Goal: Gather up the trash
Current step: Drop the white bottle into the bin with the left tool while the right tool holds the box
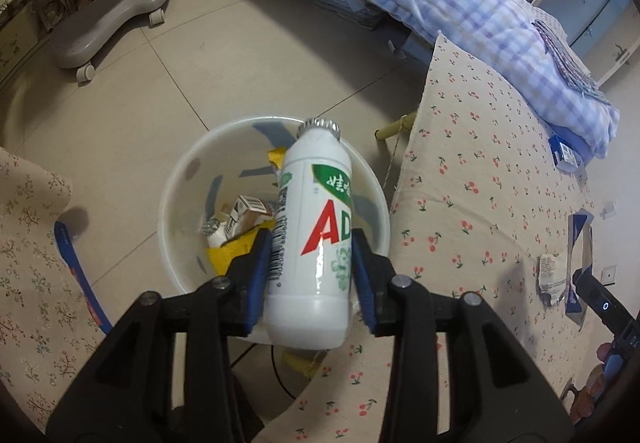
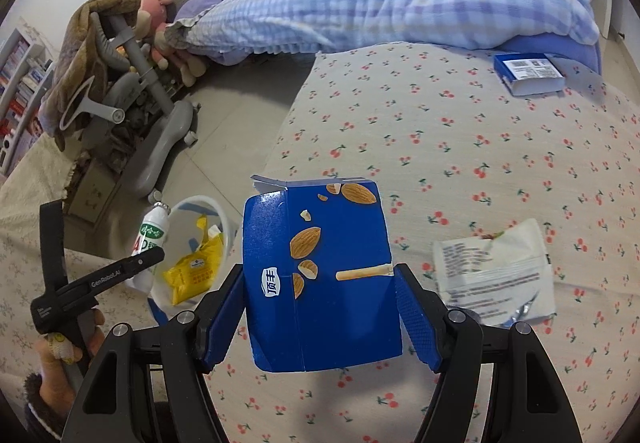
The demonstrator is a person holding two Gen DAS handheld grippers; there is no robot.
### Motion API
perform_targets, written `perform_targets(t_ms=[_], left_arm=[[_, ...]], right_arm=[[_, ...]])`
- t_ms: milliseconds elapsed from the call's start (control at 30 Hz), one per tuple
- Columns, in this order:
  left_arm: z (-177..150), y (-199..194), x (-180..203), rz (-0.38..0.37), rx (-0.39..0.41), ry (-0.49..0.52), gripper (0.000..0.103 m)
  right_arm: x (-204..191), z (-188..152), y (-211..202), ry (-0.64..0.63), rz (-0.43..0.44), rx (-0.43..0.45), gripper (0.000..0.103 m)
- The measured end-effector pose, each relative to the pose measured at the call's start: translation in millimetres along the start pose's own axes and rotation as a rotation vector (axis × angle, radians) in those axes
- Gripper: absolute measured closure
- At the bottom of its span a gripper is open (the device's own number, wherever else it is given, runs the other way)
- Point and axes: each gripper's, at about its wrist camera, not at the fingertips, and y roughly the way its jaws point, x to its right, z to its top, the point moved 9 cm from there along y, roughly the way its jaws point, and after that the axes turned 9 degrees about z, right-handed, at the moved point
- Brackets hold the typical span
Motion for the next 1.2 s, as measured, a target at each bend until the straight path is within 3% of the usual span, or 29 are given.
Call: perform_targets(t_ms=[33,100,233,367,600,900,933,1000,1067,1200], left_arm=[[0.7,-1.0,-4.0,0.021,0.005,-0.005,0.022],[3.1,-5.6,-12.3,0.060,0.034,-0.020,0.009],[-1.3,-14.6,-32.2,0.148,0.059,-0.014,0.005],[-7.7,-15.9,-59.7,0.210,0.032,-0.027,0.005],[-8.3,-27.1,-111.7,0.265,0.050,-0.091,0.005],[-11.8,-31.7,-149.4,0.278,0.052,-0.148,0.005],[-12.1,-32.3,-151.5,0.280,0.055,-0.147,0.005],[-13.0,-32.8,-154.3,0.280,0.054,-0.144,0.005],[-14.2,-32.3,-154.6,0.263,0.048,-0.156,0.005],[-15.2,-31.3,-151.0,0.240,0.038,-0.159,0.005]], right_arm=[[-3.2,0.1,3.2,-0.006,-0.002,-0.003,0.030],[-9.0,-0.5,8.3,-0.014,-0.002,-0.008,0.030],[-24.1,-3.0,22.2,-0.034,0.010,-0.027,0.030],[-45.8,-4.7,44.2,-0.055,0.040,-0.055,0.030],[-94.3,-6.7,95.9,-0.083,0.112,-0.099,0.030],[-142.2,-17.4,144.2,-0.121,0.188,-0.140,0.028],[-147.7,-17.1,144.9,-0.130,0.208,-0.129,0.025],[-155.0,-13.5,142.6,-0.133,0.237,-0.112,0.009],[-159.6,-11.1,139.2,-0.134,0.254,-0.092,0.007],[-150.9,-8.4,131.6,-0.139,0.208,-0.075,0.007]])
